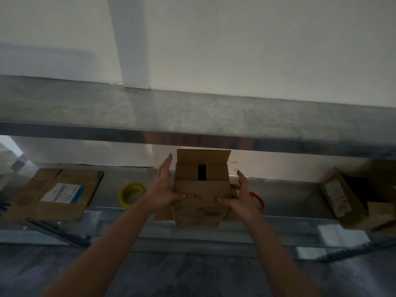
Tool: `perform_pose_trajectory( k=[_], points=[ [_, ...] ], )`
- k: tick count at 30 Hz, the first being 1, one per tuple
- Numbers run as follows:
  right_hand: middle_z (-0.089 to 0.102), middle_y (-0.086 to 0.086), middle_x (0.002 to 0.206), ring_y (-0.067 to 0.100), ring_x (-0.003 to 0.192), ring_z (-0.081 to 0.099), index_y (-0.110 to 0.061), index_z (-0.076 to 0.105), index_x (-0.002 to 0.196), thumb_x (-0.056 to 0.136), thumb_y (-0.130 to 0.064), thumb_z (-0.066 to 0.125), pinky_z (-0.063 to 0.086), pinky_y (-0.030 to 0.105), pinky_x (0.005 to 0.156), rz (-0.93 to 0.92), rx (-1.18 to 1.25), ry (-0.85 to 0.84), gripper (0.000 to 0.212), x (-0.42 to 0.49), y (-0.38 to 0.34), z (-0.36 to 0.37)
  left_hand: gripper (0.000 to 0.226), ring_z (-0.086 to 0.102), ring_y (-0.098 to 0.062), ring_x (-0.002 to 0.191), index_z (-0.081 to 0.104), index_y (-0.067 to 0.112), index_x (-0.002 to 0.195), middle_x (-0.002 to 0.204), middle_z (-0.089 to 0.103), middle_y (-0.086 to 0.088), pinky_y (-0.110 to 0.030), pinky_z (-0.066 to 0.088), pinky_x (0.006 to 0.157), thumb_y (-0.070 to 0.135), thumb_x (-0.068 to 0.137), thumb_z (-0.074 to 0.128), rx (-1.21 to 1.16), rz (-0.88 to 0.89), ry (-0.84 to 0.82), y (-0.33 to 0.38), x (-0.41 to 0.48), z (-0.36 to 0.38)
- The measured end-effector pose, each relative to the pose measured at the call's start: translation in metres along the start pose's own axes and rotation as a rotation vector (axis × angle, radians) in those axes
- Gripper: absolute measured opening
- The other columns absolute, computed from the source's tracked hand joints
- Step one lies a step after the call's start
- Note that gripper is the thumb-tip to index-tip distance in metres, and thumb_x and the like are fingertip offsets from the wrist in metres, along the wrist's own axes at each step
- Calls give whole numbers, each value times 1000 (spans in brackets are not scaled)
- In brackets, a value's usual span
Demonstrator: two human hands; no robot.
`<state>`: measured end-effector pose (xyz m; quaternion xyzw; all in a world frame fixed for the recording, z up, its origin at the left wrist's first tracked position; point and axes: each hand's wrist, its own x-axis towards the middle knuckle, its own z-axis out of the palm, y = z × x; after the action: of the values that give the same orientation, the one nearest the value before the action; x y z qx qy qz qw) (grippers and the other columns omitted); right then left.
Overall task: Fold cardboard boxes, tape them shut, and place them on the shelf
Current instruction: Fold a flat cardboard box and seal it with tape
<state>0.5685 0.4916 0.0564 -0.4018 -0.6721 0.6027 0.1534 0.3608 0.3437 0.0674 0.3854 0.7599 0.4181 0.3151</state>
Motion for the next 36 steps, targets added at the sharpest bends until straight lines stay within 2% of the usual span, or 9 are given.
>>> perform_pose_trajectory(
  k=[5, 9, 12, 16, 20, 25, 29, 33, 36],
  points=[
    [3, -12, 162, 23, 148, 16, -56, -7, 147, 52, -22, 96, 31, 53, 116, -19, -159, -118, 145, 41, -10, -18, 124, 21, -17, 141, -1, 40, 150, 154, 10, 13, -42, 36, 111, 13, 66, 87, 6, 77, -126, 8, 31, -10],
    [18, -16, 153, 12, 141, 24, -47, 13, 151, 68, -11, 88, 33, 45, 116, -81, -203, -246, 117, 52, -16, -22, 105, 29, -17, 132, 16, 37, 147, 142, 21, 7, -40, 40, 107, 28, 69, 85, 101, 68, -81, 0, 37, -12],
    [12, -21, 153, 15, 146, 19, -56, 31, 136, 76, -28, 83, 33, 47, 116, -136, -354, -251, 84, 51, -1, -26, 85, 18, -17, 141, 31, 32, 146, 148, 11, 17, -42, 32, 115, 53, 75, 72, 242, 109, -162, -16, 35, -8],
    [-3, -18, 160, 12, 147, 8, -57, 18, 141, 86, -37, 72, 21, 43, 121, -116, -412, -274, 79, 52, 13, -26, 84, 1, -2, 144, 7, 43, 150, 153, -10, 32, -36, 15, 120, 63, 84, 54, 142, 40, -280, -28, 27, 0],
    [10, -14, 159, 16, 146, 18, -64, 25, 134, 80, -53, 69, 27, 44, 119, -80, -308, -216, 71, 58, 7, -19, 97, 0, -4, 145, 2, 47, 149, 152, -14, 32, -37, 14, 120, 90, 67, 32, 241, -13, -237, -20, 33, 1],
    [6, -12, 161, 17, 146, 19, -52, 23, 146, 88, -52, 62, 25, 38, 116, -134, -440, -170, 69, 54, 2, -15, 81, -15, -15, 145, -16, 41, 147, 153, -24, 19, -41, 0, 119, 77, 79, 11, 802, 29, -261, -6, 42, -8],
    [-3, -12, 162, 18, 147, 16, -52, 12, 150, 93, -55, 53, 26, 37, 115, -150, -488, -189, 70, 35, 15, -11, 85, -22, -8, 137, -20, 34, 147, 153, -28, 13, -40, -2, 118, 73, 82, 19, 786, 27, -271, -3, 22, 2],
    [0, -10, 162, 22, 147, 20, -43, 16, 153, 94, -48, 57, 29, 45, 118, -76, -473, -184, 72, 47, -3, -9, 90, -19, -15, 144, -12, 27, 151, 158, -18, 8, -41, -1, 121, 77, 77, 0, 851, 34, -151, -2, 17, 11],
    [-7, -11, 163, 23, 151, 2, -37, 14, 155, 94, -53, 53, 13, 46, 123, -186, -730, -129, 74, 45, -5, -11, 81, -15, -17, 146, -9, 27, 152, 159, -13, 9, -38, -5, 118, 69, 85, 7, 880, 71, -114, 0, 11, 11]
  ],
)
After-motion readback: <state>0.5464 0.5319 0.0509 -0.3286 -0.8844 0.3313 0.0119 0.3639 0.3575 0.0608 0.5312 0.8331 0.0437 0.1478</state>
